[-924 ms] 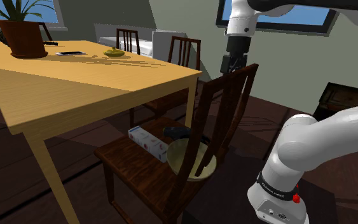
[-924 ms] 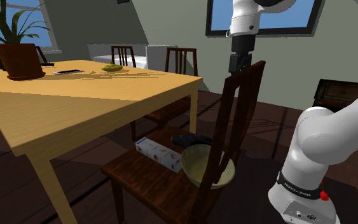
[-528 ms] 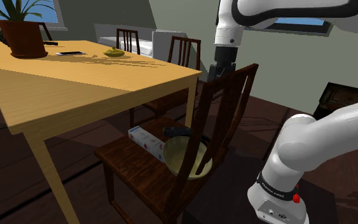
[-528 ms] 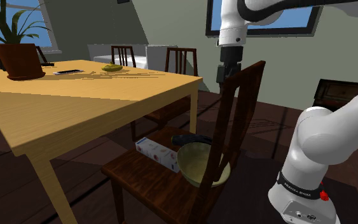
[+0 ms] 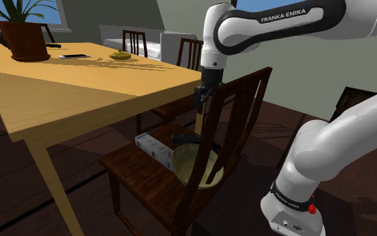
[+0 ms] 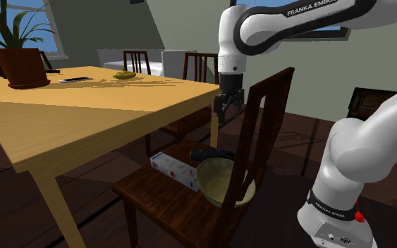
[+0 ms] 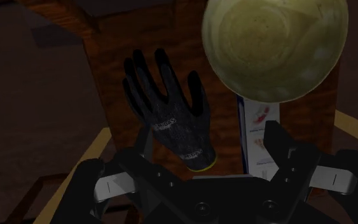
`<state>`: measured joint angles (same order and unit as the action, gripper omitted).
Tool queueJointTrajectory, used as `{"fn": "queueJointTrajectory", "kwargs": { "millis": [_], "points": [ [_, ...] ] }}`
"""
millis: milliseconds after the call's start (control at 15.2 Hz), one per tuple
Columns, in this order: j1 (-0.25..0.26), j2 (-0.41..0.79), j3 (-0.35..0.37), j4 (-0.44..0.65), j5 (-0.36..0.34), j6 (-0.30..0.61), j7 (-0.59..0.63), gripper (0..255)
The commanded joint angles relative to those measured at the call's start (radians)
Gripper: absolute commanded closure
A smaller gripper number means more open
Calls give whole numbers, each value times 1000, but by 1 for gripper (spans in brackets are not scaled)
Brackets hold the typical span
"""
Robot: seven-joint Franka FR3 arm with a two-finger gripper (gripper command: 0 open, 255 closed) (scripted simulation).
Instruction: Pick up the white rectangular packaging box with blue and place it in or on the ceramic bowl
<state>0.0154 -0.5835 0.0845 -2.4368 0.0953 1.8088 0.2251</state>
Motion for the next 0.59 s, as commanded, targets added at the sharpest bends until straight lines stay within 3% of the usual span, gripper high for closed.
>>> {"fn": "queueJointTrajectory", "kwargs": {
  "millis": [0, 528],
  "points": [
    [6, 61, 26, -6, 9, 75, 30, 0],
    [17, 336, 114, 59, -4, 311, 154, 0]
  ]
}}
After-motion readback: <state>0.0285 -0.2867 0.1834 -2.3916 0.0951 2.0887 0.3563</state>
